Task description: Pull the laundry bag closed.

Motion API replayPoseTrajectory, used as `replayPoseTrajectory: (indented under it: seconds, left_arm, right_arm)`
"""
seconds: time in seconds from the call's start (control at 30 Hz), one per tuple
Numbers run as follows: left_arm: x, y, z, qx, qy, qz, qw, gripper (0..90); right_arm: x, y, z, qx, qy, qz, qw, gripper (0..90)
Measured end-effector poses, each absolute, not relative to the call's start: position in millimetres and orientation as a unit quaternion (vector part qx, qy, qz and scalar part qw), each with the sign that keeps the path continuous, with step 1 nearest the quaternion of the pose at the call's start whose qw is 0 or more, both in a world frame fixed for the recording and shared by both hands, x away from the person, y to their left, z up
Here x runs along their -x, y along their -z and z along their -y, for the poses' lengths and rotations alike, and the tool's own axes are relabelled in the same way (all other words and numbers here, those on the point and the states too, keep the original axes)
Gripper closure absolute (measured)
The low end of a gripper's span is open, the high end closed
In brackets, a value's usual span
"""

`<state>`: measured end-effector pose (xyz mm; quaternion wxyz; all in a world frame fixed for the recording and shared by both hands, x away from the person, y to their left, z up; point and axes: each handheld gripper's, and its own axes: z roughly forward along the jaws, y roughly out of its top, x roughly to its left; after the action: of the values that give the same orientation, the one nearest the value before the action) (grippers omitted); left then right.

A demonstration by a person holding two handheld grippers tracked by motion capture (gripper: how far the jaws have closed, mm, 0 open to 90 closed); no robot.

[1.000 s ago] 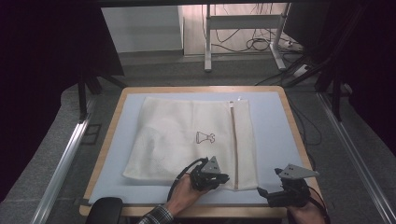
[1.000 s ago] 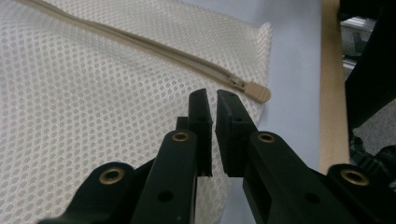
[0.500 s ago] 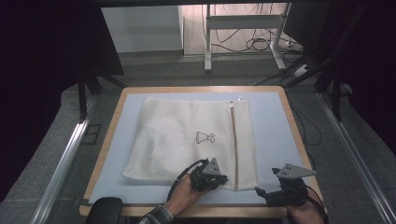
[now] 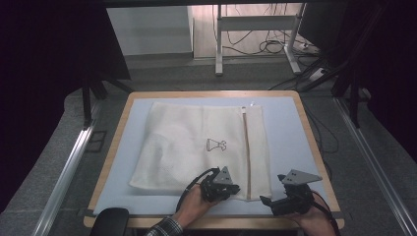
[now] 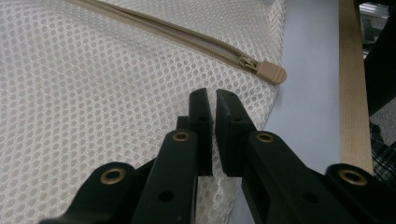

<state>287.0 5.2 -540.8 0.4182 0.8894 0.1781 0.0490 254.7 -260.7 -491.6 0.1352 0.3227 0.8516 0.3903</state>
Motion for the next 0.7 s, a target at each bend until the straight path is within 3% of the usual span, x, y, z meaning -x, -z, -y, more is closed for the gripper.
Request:
replayPoseTrajectory:
  seconds: [0.17,0.37,0.53,0.7]
  left_arm:
    - [-287.2,540.9,-5.3,-0.889,-0.047,-0.179,0.419,85.4]
    - [-287.1,541.5,-4.8,-0.885,-0.043,-0.186,0.424,85.4]
    - [-287.7,541.2,-5.2,-0.886,-0.039,-0.187,0.423,85.4]
    - [-288.0,541.1,-5.5,-0.886,-0.039,-0.186,0.422,85.4]
  right_arm:
    - [-257.4,494.0,254.4,-0.308,-0.385,-0.861,0.124,2.8]
    - [-261.6,499.3,242.2,-0.288,-0.371,-0.874,0.124,9.9]
    - [-263.9,501.1,232.6,-0.259,-0.367,-0.884,0.127,23.1]
    - [-264.4,503.5,224.0,-0.243,-0.361,-0.892,0.124,29.7]
